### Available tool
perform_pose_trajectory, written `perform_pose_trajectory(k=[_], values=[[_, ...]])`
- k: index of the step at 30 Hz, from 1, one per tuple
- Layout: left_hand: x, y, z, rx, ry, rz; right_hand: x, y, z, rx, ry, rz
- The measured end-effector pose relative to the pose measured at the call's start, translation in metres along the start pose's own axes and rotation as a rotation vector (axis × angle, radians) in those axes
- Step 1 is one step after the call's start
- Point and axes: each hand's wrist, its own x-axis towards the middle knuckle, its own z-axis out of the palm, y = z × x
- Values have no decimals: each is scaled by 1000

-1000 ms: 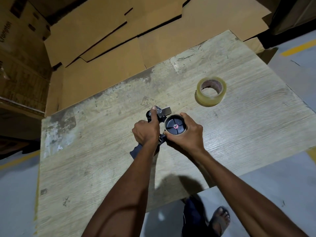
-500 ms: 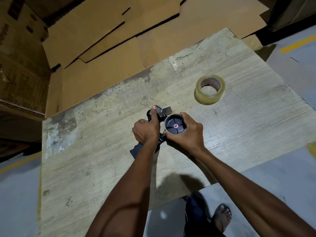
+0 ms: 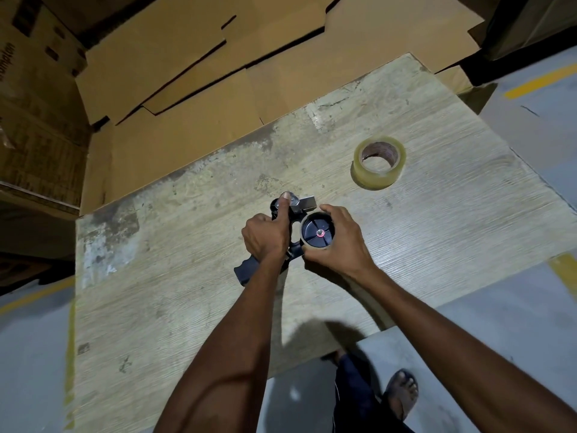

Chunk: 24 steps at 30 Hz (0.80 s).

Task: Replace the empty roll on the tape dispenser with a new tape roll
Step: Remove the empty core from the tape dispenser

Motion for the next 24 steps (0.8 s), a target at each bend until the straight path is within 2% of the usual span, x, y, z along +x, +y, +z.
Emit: perform_pose_trajectory(k=[5, 8, 16, 21, 24], values=[[-2, 1, -2, -4, -15, -13, 1, -11, 15, -124, 47, 127], [-1, 0, 0, -5, -4, -6, 4, -7, 11, -117, 75, 38], [2, -2, 3, 34, 14, 1, 13, 5, -2, -110, -33, -171], [2, 0, 1, 32, 18, 8, 26, 7, -15, -116, -196, -282], [1, 0, 0, 40, 0, 10, 29, 7, -19, -108, -228, -288]])
